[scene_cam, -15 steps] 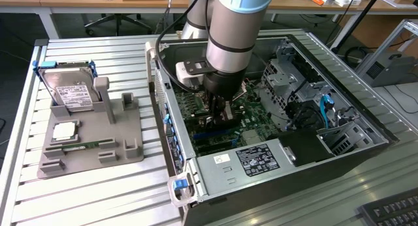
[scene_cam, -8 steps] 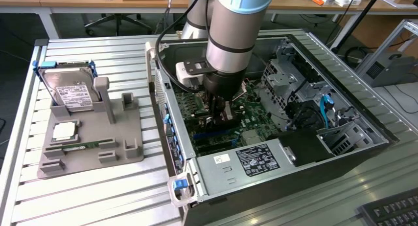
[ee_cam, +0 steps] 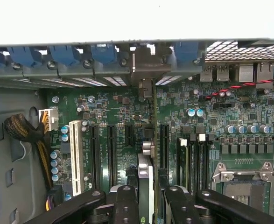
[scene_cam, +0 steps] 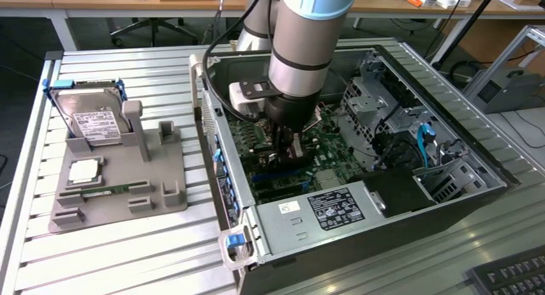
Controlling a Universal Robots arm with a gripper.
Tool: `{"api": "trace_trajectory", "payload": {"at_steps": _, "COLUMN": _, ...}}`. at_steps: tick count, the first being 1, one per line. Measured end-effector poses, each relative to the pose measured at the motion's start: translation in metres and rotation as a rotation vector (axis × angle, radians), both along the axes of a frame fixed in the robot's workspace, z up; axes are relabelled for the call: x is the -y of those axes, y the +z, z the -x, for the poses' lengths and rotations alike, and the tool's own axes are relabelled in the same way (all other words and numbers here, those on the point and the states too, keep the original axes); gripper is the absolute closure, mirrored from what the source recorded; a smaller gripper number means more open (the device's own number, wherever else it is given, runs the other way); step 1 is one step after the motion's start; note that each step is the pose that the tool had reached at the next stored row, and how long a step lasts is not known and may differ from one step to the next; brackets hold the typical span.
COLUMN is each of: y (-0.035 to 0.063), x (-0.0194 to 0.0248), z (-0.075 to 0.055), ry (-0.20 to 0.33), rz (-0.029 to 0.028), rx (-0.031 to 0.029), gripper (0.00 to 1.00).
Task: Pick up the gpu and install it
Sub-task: 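Insert the gpu into the slot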
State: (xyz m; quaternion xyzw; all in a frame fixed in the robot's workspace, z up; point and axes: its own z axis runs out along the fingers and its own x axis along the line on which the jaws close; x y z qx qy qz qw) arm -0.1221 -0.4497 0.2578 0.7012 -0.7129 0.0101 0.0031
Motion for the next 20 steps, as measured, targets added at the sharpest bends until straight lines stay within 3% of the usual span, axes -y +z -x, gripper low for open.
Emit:
{"api": "trace_trajectory", "payload": {"at_steps": 17, "y": -0.0037, "x": -0.0001, "z": 0.0001, "ry": 0.000, "rz": 0.0005, "rx": 0.0000, "gripper": 0.73}}
{"api": "trace_trajectory", "payload": {"at_steps": 20, "y": -0.0038, "x": -0.0005, "z": 0.0000, "ry": 0.000, "rz": 0.0052, "rx": 0.0001, "gripper": 0.73}}
